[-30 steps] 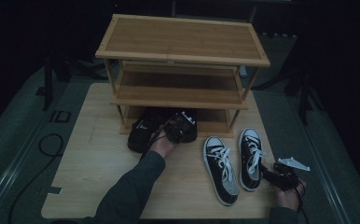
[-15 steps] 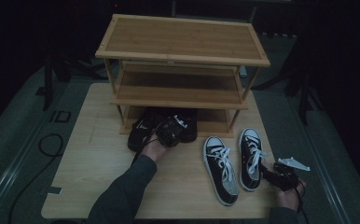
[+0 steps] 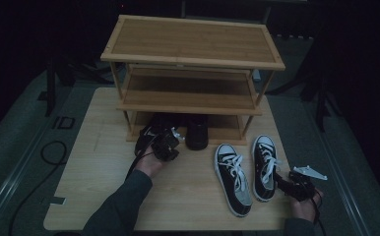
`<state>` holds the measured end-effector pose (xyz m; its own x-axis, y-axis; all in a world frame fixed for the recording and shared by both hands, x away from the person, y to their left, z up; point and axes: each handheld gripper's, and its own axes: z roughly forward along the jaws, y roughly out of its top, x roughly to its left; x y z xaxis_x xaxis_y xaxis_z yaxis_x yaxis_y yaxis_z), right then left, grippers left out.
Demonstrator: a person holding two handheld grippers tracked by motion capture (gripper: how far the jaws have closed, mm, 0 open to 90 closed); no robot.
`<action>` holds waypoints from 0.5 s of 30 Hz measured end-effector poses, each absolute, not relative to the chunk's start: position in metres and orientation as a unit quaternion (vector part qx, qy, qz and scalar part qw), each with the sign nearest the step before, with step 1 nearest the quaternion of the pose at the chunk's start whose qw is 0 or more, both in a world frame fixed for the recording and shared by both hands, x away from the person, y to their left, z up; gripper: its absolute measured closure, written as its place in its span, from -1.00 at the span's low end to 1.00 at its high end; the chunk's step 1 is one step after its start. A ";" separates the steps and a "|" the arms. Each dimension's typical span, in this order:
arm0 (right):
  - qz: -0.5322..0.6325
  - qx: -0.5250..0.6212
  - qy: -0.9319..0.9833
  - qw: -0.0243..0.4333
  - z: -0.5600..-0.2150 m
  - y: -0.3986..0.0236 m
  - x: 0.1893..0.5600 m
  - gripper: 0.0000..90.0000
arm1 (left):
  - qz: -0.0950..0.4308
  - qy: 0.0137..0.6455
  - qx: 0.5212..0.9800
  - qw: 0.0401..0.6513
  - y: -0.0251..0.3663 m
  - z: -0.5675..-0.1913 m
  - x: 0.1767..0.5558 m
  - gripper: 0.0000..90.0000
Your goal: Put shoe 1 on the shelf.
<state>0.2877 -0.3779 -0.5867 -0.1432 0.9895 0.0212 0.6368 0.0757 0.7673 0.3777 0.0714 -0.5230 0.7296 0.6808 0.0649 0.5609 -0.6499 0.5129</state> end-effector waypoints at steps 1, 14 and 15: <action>0.327 0.596 0.682 0.270 -0.587 -0.378 0.288 -0.12 | 0.128 0.345 0.899 0.236 0.074 -0.524 0.377 1.00; 0.326 0.596 0.682 0.270 -0.587 -0.378 0.288 -0.12 | 0.123 0.347 0.900 0.235 0.094 -0.532 0.366 1.00; 0.326 0.596 0.682 0.270 -0.587 -0.378 0.288 -0.12 | 0.123 0.347 0.900 0.235 0.096 -0.532 0.365 1.00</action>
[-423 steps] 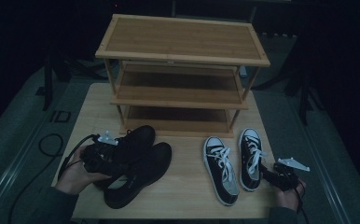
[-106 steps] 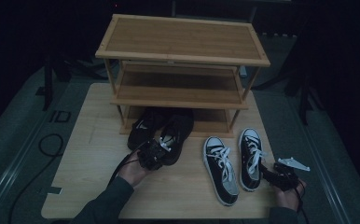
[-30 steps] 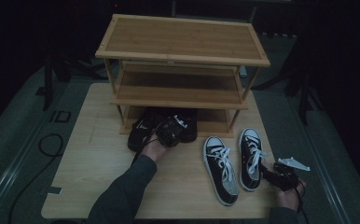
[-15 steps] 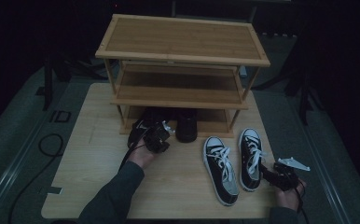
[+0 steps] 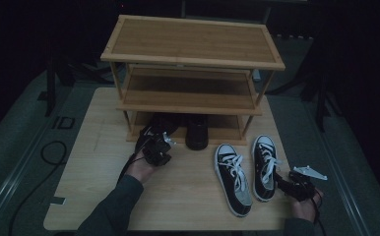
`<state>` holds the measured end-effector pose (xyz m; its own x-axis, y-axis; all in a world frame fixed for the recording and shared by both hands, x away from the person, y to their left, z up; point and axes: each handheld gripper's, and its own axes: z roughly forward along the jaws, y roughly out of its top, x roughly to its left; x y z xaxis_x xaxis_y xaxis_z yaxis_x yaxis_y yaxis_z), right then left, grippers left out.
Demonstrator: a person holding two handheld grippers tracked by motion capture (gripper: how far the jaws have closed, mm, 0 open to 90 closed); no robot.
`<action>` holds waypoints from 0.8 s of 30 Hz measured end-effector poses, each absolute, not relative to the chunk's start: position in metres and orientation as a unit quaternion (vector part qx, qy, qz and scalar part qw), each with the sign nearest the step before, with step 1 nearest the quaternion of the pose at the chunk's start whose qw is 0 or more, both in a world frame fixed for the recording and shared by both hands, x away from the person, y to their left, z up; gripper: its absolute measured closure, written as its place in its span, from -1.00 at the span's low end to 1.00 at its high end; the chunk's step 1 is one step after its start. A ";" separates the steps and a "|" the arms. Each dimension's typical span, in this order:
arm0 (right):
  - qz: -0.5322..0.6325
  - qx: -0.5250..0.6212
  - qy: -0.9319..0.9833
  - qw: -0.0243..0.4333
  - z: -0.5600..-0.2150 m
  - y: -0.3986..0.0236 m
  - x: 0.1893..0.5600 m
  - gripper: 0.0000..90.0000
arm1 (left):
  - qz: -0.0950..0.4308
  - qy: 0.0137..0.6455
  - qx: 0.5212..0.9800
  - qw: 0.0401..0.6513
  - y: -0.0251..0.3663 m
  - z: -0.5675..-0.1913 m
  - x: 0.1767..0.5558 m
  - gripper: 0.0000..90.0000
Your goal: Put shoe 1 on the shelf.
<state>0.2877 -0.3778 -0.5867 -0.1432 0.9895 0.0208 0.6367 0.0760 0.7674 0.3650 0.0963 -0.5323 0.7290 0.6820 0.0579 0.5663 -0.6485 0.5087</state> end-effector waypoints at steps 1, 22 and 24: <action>0.326 0.596 0.682 0.270 -0.587 -0.378 0.288 -0.12 | 0.123 0.348 0.899 0.235 0.097 -0.532 0.364 1.00; 0.326 0.596 0.682 0.270 -0.587 -0.378 0.288 -0.12 | 0.126 0.375 0.887 0.237 0.142 -0.541 0.343 1.00; 0.326 0.596 0.682 0.270 -0.587 -0.378 0.288 -0.12 | 0.127 0.379 0.886 0.234 0.146 -0.542 0.341 0.98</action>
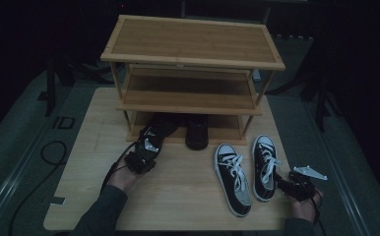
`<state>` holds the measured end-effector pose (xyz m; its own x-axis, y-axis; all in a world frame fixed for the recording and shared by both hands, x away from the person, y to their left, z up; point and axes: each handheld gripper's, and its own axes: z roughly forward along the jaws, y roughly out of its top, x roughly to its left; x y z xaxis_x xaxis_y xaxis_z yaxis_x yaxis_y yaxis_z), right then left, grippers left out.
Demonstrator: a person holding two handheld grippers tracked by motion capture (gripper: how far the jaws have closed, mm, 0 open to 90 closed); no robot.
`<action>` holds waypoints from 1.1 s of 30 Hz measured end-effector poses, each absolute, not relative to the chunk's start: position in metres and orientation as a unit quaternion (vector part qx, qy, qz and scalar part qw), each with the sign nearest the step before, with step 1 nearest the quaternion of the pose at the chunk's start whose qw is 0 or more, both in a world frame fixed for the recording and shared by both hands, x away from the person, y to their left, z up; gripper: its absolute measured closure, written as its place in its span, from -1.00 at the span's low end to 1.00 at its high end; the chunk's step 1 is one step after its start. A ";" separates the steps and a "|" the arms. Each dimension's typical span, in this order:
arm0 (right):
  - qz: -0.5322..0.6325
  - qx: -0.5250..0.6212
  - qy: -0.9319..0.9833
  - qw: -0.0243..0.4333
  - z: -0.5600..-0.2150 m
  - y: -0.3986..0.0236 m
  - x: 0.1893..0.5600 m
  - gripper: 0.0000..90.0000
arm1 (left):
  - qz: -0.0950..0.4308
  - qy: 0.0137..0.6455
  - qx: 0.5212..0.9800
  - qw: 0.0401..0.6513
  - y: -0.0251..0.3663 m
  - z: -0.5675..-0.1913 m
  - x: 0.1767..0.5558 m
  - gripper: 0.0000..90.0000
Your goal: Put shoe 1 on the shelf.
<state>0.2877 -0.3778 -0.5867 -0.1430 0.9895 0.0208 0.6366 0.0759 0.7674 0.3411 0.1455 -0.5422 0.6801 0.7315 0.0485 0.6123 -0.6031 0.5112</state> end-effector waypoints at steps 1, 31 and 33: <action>0.326 0.596 0.682 0.270 -0.587 -0.378 0.288 -0.12 | 0.129 0.381 0.885 0.234 0.147 -0.543 0.341 0.98; 0.326 0.596 0.682 0.271 -0.587 -0.378 0.288 -0.12 | 0.151 0.440 0.858 0.217 0.180 -0.544 0.354 1.00; 0.326 0.596 0.682 0.271 -0.587 -0.378 0.288 -0.12 | 0.151 0.441 0.858 0.216 0.177 -0.544 0.356 1.00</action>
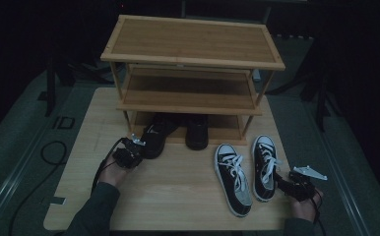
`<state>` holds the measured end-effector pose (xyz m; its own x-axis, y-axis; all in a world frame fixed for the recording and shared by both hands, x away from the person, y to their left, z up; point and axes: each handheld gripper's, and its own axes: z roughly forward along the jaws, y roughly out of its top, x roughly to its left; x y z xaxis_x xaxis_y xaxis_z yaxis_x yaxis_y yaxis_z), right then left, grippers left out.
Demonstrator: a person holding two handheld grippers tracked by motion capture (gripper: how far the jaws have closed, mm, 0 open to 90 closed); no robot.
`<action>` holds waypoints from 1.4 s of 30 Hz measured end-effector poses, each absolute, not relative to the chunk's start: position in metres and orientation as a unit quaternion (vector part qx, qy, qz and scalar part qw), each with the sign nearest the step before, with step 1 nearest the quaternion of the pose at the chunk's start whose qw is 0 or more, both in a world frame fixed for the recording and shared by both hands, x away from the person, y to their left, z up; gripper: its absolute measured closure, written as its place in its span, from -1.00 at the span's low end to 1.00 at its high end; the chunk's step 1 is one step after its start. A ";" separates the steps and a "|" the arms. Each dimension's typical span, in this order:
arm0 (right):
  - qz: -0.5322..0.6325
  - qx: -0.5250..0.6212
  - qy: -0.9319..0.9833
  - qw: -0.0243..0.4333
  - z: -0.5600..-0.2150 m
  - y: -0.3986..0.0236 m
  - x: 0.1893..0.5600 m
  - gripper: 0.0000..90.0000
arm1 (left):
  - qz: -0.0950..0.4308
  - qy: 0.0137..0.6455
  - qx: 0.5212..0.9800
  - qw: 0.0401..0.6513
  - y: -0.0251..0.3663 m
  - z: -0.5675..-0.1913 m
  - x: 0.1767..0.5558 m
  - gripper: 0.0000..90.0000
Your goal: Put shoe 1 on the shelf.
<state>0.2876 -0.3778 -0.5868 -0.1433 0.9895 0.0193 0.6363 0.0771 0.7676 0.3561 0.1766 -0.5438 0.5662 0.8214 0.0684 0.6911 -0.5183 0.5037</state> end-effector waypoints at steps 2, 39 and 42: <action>0.326 0.596 0.682 0.271 -0.587 -0.378 0.288 -0.12 | 0.149 0.440 0.858 0.220 0.174 -0.544 0.359 1.00; 0.326 0.596 0.682 0.270 -0.587 -0.378 0.288 -0.12 | 0.140 0.391 0.886 0.208 0.122 -0.543 0.381 1.00; 0.326 0.596 0.682 0.270 -0.587 -0.378 0.288 -0.12 | 0.139 0.386 0.888 0.208 0.116 -0.543 0.382 1.00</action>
